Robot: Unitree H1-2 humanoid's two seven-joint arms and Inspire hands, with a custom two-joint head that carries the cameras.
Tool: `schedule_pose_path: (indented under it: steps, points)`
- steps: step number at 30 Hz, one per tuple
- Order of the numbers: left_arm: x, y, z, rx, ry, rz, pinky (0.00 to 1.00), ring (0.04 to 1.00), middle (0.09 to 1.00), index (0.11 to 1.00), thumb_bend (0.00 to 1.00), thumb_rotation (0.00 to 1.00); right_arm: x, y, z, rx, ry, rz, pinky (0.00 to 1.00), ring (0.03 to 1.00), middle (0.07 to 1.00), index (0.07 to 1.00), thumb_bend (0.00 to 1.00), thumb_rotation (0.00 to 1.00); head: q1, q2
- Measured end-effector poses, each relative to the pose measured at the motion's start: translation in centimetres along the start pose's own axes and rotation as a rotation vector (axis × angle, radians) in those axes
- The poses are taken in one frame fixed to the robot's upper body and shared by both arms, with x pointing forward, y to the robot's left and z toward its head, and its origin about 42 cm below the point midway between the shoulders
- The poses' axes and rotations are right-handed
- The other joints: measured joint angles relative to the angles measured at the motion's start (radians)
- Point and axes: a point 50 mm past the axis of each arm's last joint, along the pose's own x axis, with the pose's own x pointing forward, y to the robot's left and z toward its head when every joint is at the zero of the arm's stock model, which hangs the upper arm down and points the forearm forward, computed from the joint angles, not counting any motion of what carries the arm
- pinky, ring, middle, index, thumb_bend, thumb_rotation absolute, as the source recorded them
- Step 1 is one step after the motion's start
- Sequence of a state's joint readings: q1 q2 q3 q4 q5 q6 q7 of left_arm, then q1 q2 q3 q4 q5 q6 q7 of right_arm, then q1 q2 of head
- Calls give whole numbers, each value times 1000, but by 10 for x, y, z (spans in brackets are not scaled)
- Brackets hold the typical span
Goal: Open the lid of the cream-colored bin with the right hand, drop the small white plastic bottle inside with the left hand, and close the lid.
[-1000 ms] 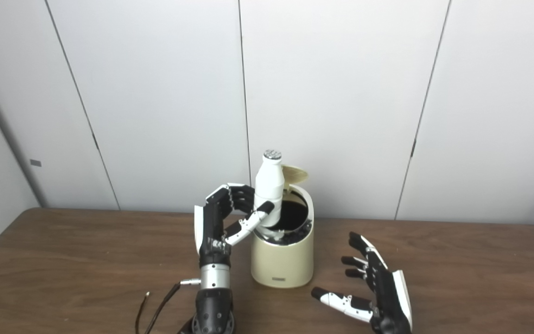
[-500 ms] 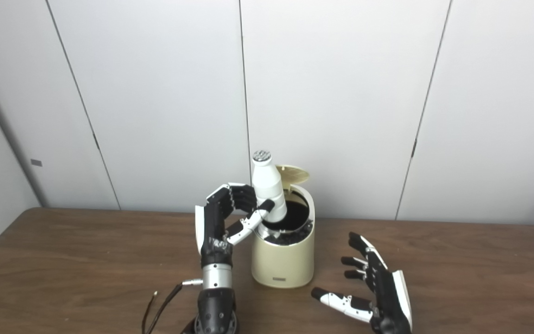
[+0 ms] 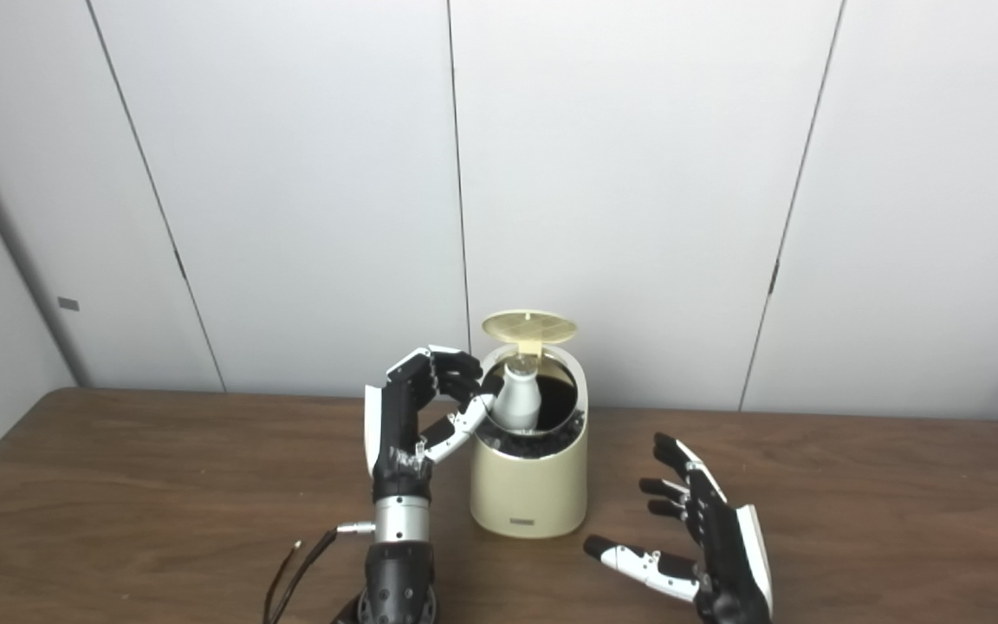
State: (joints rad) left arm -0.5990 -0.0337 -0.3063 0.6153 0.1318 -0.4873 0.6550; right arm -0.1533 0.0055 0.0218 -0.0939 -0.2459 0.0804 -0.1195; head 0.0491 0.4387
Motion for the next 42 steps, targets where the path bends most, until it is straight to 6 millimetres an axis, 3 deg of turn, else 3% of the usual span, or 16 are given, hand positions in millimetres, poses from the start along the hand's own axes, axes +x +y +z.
schedule_pose_path:
  steps: [11, 21, 22, 23, 25, 28, 31, 36, 42]
  points:
    - [-1, 3, -3, 74, -37, -24, 399, 439, 487, 494, 503, 0, 0, -1, 0, 21, 1, 5, 701, 731, 863, 850, 764, 85, 3, 8]
    - [-1, 10, 0, 16, -16, -40, 414, 435, 499, 507, 503, 0, 0, -1, 0, 12, 0, 6, 673, 718, 862, 845, 770, 93, 5, 5]
    - [-2, 14, 0, 4, -11, -51, 443, 441, 516, 503, 502, 0, 0, -1, 0, 11, 0, 6, 663, 722, 859, 841, 769, 87, 5, 5]
    - [-3, 17, 0, -12, -8, -66, 464, 510, 515, 493, 511, 0, 0, -2, 0, 10, 1, 6, 658, 723, 858, 840, 768, 84, 9, 0]
    - [-5, 25, 1, -36, -4, -102, 549, 652, 718, 695, 715, 0, 1, -3, -1, 5, 2, 7, 642, 722, 856, 835, 767, 72, 11, -2]
    - [-13, 38, 0, -54, 2, -153, 632, 775, 863, 835, 778, 75, 1, -5, -3, -2, 6, 8, 638, 723, 852, 832, 769, 70, 14, -3]
    - [-21, 47, 1, -66, 2, -186, 716, 832, 916, 921, 787, 132, 1, -8, -5, -8, 10, 8, 662, 737, 856, 838, 773, 75, 14, -6]
    - [-22, 68, 2, -88, 16, -188, 773, 850, 927, 939, 798, 155, 2, -12, -13, -20, 27, 11, 676, 749, 856, 840, 775, 87, 11, -11]
    - [-34, 100, -1, -70, 37, -180, 750, 827, 917, 940, 813, 146, 4, -23, -20, -39, 36, 11, 675, 758, 870, 854, 772, 130, 6, -12]
